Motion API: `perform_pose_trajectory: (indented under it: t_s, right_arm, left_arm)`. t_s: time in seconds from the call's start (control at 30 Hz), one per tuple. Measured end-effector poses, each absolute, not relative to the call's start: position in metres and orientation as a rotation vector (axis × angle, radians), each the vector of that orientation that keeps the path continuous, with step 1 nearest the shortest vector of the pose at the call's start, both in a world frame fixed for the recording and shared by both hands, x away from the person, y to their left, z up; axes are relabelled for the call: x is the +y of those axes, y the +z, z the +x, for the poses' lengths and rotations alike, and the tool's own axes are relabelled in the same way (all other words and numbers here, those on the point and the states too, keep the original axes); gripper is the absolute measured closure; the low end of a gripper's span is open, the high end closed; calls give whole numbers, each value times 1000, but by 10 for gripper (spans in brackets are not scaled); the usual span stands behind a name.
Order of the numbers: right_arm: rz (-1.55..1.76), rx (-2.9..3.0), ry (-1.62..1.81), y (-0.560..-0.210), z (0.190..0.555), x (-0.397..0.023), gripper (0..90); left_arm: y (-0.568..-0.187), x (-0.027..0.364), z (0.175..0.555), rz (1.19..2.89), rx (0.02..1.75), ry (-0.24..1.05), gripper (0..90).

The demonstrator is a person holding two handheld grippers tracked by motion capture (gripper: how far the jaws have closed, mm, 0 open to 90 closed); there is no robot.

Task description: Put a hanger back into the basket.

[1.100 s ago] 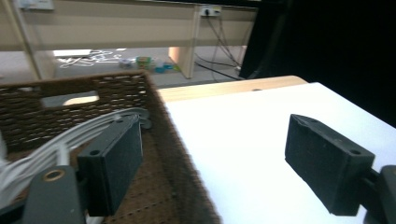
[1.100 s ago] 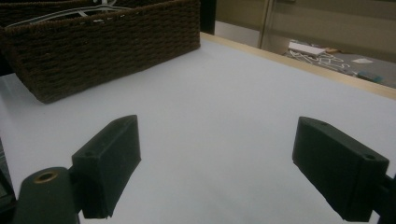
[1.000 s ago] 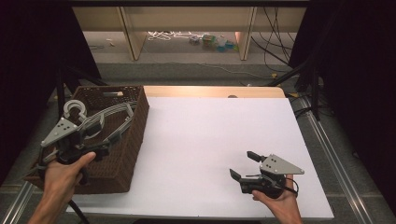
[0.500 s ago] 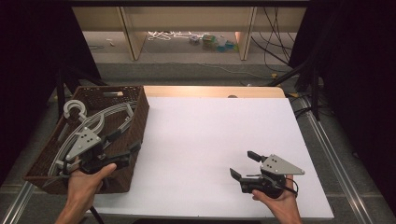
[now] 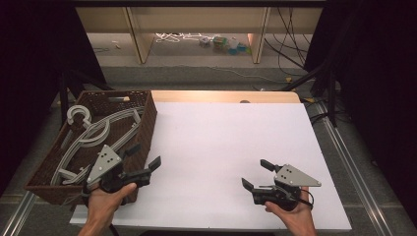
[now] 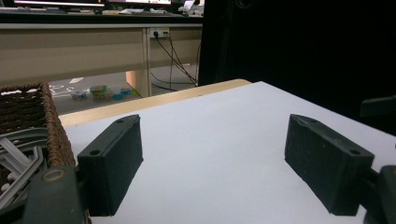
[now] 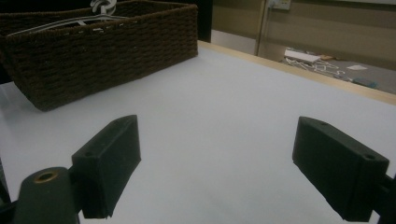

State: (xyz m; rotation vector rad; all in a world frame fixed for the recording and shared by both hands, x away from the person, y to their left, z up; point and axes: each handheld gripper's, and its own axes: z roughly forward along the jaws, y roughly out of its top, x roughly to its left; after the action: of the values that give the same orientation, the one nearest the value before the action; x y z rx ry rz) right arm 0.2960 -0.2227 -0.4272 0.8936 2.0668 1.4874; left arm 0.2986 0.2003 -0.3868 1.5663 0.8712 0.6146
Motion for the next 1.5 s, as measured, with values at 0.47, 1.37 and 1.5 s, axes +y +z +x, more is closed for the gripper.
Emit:
perform_pose_trajectory:
  t_s: [0.47,1.37,1.5]
  right_arm:
    - [914,2036,1494,-430,276,-224,160]
    - [918,2024,1488,-435,268,-222,161]
    - [924,2035,1481,-434,268,-222,161]
  left_arm:
    - [-426,185,285,1624,798,651,165]
    - [-435,189,286,1575,834,615,161]
    - [-435,189,286,1576,836,611,161]
